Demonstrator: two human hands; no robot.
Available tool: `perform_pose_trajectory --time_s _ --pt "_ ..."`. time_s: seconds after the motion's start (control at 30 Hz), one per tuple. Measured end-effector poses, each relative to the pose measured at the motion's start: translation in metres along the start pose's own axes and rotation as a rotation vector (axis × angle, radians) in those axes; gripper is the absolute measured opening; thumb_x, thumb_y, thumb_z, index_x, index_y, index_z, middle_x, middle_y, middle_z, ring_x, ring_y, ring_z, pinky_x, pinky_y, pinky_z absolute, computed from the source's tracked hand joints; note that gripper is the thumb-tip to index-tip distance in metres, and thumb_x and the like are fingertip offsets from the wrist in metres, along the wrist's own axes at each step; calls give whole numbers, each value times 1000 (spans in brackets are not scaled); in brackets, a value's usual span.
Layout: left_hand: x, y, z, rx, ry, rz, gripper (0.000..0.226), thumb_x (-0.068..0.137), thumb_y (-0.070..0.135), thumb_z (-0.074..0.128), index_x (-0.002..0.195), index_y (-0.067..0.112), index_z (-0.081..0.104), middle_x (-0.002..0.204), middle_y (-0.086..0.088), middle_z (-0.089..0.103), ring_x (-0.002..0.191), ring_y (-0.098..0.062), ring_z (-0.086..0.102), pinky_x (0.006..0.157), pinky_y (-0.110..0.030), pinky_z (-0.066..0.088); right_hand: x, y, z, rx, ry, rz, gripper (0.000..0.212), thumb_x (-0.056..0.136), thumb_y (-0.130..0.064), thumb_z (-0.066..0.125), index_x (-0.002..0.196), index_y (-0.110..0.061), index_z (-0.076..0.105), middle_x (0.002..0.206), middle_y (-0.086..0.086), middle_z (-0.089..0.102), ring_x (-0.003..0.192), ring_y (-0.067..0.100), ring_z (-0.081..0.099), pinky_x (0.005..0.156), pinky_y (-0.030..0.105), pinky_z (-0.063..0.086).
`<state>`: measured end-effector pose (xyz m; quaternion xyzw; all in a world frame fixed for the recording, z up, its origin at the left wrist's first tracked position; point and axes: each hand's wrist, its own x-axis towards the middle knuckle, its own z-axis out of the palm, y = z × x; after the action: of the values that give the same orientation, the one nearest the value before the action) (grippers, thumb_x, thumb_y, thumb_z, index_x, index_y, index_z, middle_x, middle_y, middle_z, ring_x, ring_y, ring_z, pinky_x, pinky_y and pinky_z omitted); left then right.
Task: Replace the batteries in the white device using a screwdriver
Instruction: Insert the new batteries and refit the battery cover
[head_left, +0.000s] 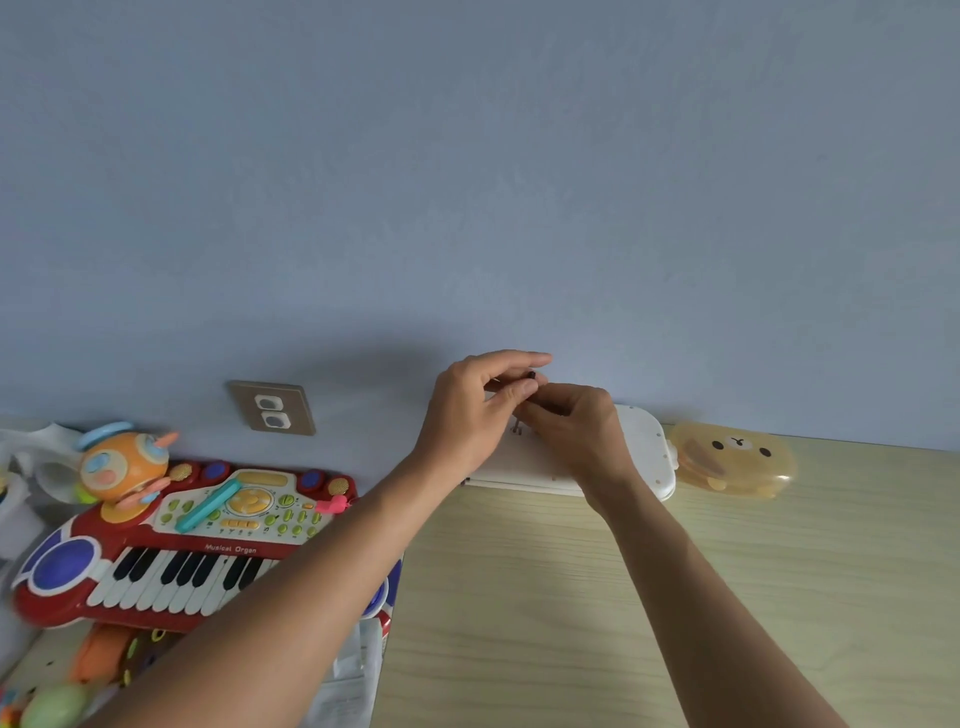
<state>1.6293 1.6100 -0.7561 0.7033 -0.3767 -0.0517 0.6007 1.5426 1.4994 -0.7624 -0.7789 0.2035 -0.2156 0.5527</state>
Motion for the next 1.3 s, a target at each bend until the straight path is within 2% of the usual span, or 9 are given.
perform_pose_trajectory --time_s 0.13,0.27,0.43,0.53,0.73,0.83,0.97,1.13,1.3 --pt "-1 -1 2 -34 58 -44 17 80 23 82 96 27 80 92 12 76 93 -8 70 86 -29 55 4 -1 2 10 39 46 16 81 -28 77 73 -15 76 56 -4 61 56 8 46 58 26 38" --pt "2 -1 -1 -61 64 -44 12 83 12 79 94 17 81 89 10 78 87 -3 73 81 -19 55 6 -3 2 -10 -7 52 18 79 -32 78 87 -17 79 79 1 77 68 11 64 67 29 50" --pt "1 -1 -4 20 -21 -7 23 94 8 63 107 21 77 96 11 77 97 -2 71 89 -22 55 4 -1 -7 96 -22 85 3 83 -16 78 84 -16 81 68 -7 70 60 2 55 64 20 45" --pt "0 0 0 48 -15 -31 16 88 23 73 101 31 78 97 18 75 94 -4 68 84 -27 54 6 -1 -3 63 6 88 18 80 -24 79 74 -9 72 60 -6 59 58 8 47 58 23 40" --pt "5 0 1 38 22 -25 21 89 12 72 104 25 79 95 12 76 93 -1 70 83 -17 52 5 -7 -9 58 -101 61 8 86 -21 75 91 -16 79 76 -5 75 65 2 60 64 15 48" --pt "4 -1 -1 58 -18 -5 25 93 10 65 111 25 76 96 13 77 95 0 70 84 -15 52 4 -4 -10 98 -74 78 9 86 -17 75 85 -9 79 70 2 65 64 9 51 64 24 42" --pt "4 2 2 81 8 2 18 91 16 69 103 26 79 98 14 74 96 -1 67 82 -18 52 8 -4 -5 32 -6 101 27 79 -29 80 65 -13 63 57 -9 58 57 8 50 59 24 41" --pt "10 3 2 54 35 -35 22 90 9 69 101 24 80 97 12 75 91 1 69 82 -15 52 8 -3 -7 33 -65 60 9 86 -25 74 88 -17 78 80 -5 76 69 3 63 71 26 53" --pt "7 1 3 70 -18 -50 34 95 3 57 106 28 78 97 16 76 96 -4 69 87 -20 53 11 1 0 -21 -53 28 19 87 -25 70 86 -7 73 73 12 68 64 11 53 65 32 43"
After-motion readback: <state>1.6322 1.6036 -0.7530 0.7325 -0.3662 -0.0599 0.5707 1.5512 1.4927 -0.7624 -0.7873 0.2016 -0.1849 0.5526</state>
